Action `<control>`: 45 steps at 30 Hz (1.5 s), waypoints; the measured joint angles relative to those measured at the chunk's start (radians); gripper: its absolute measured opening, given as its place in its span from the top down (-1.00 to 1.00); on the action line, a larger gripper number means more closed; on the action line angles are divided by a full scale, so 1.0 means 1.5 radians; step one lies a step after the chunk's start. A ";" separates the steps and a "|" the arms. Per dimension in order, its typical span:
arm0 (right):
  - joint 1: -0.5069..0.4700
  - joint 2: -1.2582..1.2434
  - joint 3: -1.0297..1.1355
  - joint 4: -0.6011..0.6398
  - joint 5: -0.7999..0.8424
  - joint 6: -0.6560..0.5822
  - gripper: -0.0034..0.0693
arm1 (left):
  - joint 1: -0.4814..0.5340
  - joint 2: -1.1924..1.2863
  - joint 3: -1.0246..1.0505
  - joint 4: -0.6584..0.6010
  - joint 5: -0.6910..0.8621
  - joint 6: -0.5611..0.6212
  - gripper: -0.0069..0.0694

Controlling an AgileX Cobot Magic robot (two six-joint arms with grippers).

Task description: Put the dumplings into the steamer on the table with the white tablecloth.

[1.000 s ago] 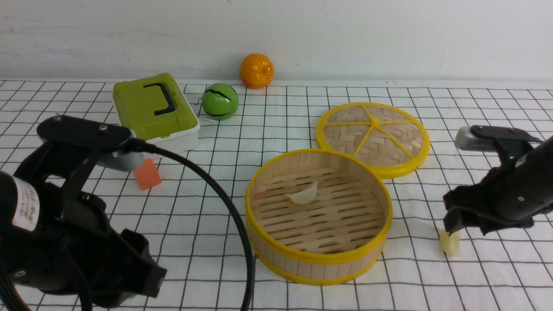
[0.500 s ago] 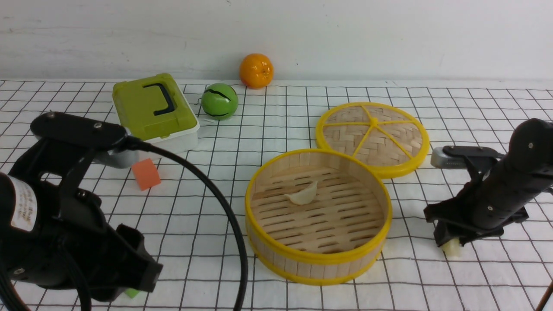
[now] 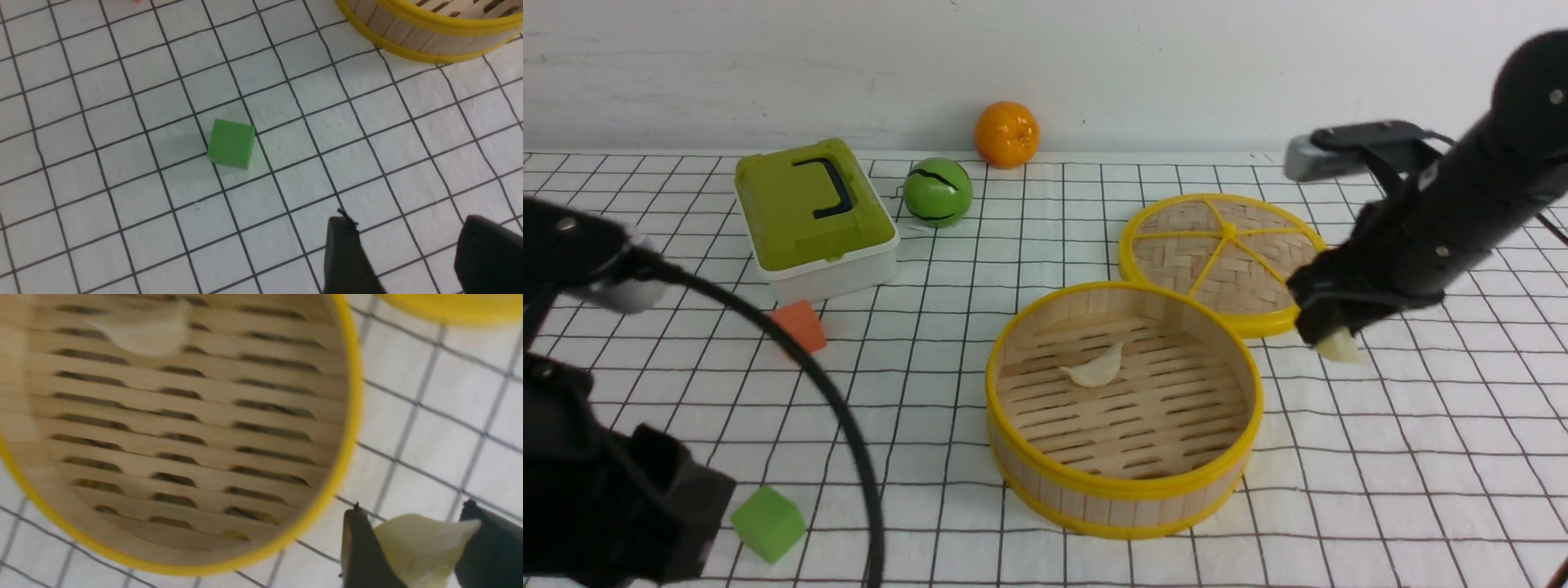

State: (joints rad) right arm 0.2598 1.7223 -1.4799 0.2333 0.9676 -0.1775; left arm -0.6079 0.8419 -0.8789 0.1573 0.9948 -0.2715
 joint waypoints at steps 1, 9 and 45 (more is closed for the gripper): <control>0.020 0.007 -0.016 0.001 0.002 0.000 0.10 | 0.000 -0.022 0.014 0.001 0.000 0.000 -0.13; 0.104 0.142 -0.087 0.004 -0.018 0.005 0.11 | 0.000 -0.163 0.113 0.000 0.005 -0.046 -0.13; 0.106 -0.344 0.131 -0.023 -0.016 0.043 0.96 | 0.000 -0.333 0.213 0.019 -0.026 -0.097 -0.13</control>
State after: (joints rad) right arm 0.4193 1.2067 -1.2829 0.1994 0.9438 -0.1137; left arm -0.6079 0.3422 -0.5602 0.1864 0.9558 -0.4168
